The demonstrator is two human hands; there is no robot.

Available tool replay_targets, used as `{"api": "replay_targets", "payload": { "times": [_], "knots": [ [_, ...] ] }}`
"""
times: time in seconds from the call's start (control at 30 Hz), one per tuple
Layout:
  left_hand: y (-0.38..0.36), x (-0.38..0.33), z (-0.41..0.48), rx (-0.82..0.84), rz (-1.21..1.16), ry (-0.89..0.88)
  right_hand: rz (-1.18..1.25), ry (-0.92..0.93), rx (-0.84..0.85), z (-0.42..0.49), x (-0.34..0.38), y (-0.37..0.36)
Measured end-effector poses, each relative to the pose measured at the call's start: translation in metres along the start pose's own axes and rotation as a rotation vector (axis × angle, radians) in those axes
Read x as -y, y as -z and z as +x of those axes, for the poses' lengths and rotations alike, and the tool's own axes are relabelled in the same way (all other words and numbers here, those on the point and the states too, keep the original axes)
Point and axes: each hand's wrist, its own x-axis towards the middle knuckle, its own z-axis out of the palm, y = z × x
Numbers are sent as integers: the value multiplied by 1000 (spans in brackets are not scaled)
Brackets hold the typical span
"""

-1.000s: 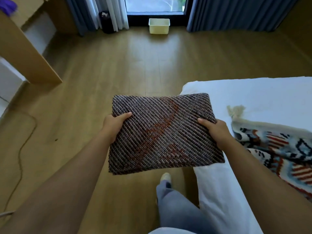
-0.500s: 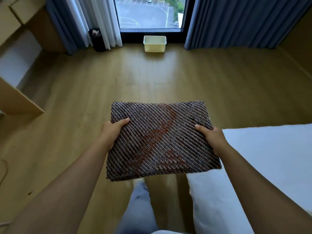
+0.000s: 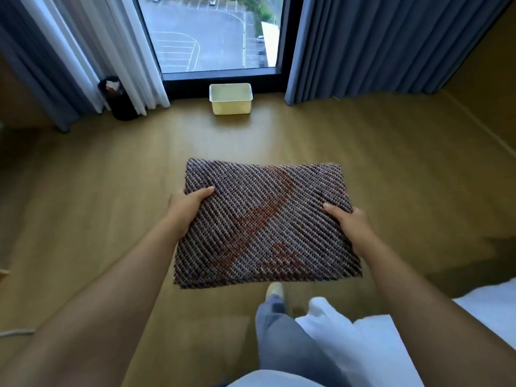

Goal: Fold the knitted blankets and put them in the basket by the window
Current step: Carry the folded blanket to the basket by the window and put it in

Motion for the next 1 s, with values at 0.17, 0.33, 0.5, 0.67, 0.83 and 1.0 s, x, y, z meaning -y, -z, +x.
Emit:
{"api": "replay_targets", "payload": {
  "times": [0.17,0.33,0.5,0.67,0.83,1.0],
  "knots": [
    [-48,-74,110,-16,-28,-13,6,11,20,126,77,-19],
    [-82,-146,212,-51,-80,8,-50,39,46,247,160,-44],
    [-96,-203,321,-85,-105,38,-94,76,51,358,226,-92],
    [-96,-248,445,-91,-71,75,-96,79,63,458,282,-154],
    [-105,-321,568,-93,-24,92,-103,28,25,562,347,-212],
    [-127,-383,675,-100,18,75,-156,20,-21,660,400,-248]
  ]
}}
